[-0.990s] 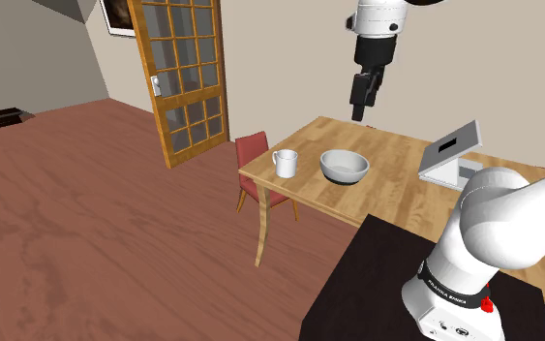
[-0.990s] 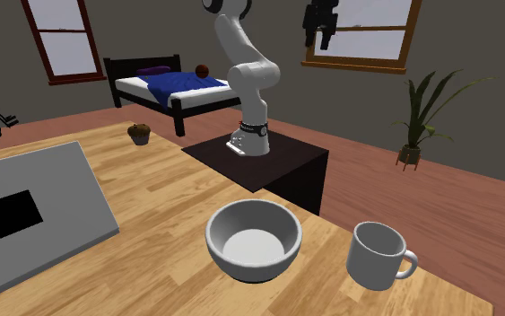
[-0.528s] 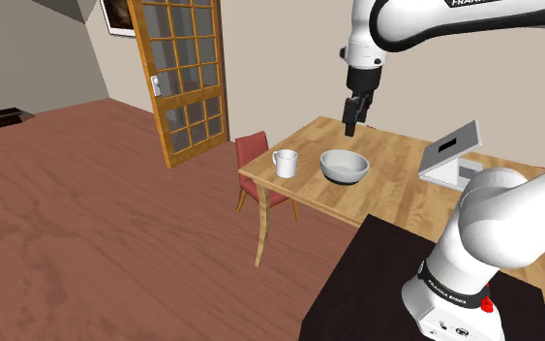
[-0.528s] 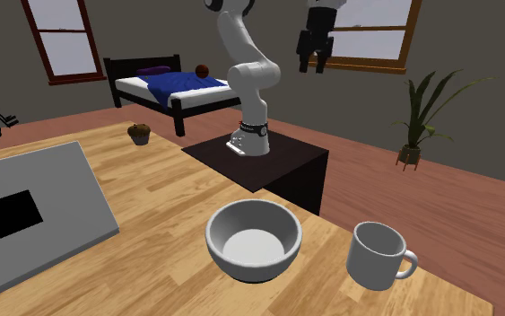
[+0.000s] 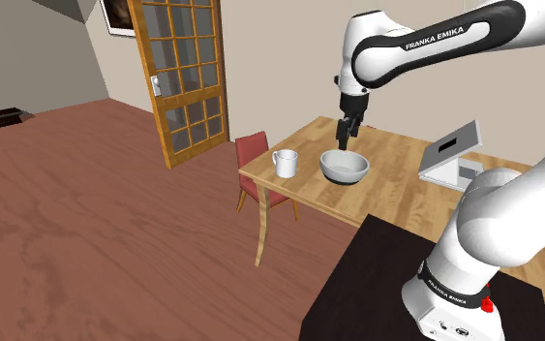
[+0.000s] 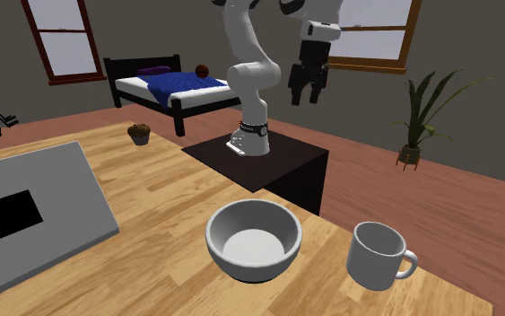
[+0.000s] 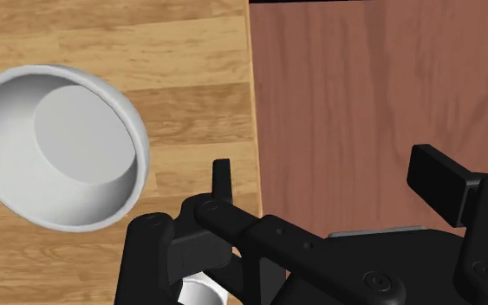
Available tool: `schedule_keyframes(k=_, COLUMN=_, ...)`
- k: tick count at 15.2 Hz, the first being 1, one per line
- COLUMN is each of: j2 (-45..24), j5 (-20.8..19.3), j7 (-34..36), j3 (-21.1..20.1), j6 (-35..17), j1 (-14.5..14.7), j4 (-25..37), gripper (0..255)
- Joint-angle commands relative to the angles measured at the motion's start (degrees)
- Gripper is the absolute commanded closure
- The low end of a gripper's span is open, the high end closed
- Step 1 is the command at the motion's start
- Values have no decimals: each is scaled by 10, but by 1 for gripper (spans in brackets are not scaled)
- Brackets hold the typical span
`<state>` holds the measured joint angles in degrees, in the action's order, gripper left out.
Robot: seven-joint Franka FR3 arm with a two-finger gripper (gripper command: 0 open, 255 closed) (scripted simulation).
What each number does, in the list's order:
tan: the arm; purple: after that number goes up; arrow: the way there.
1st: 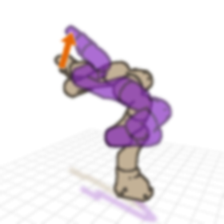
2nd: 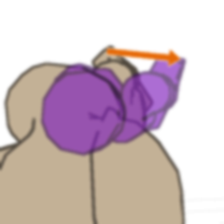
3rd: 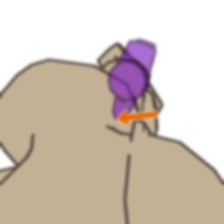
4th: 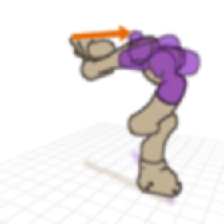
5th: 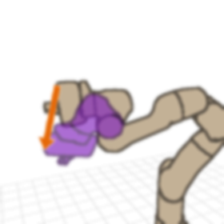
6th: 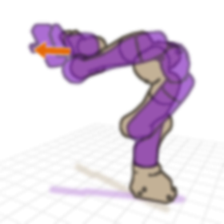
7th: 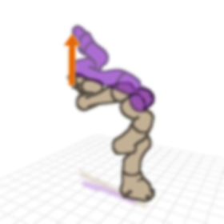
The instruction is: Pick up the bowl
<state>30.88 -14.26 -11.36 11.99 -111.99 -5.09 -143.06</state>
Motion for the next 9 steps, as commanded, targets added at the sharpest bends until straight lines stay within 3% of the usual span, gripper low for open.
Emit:
schedule_keyframes(k=1, j2=-36, j5=-6, j7=-10, j3=16, j6=-38, j1=-5, j4=2, gripper=0)
schedule_keyframes(k=9, j2=-190, j5=-7, j7=-60, j3=79, j6=-179, j1=-21, j4=23, gripper=0)
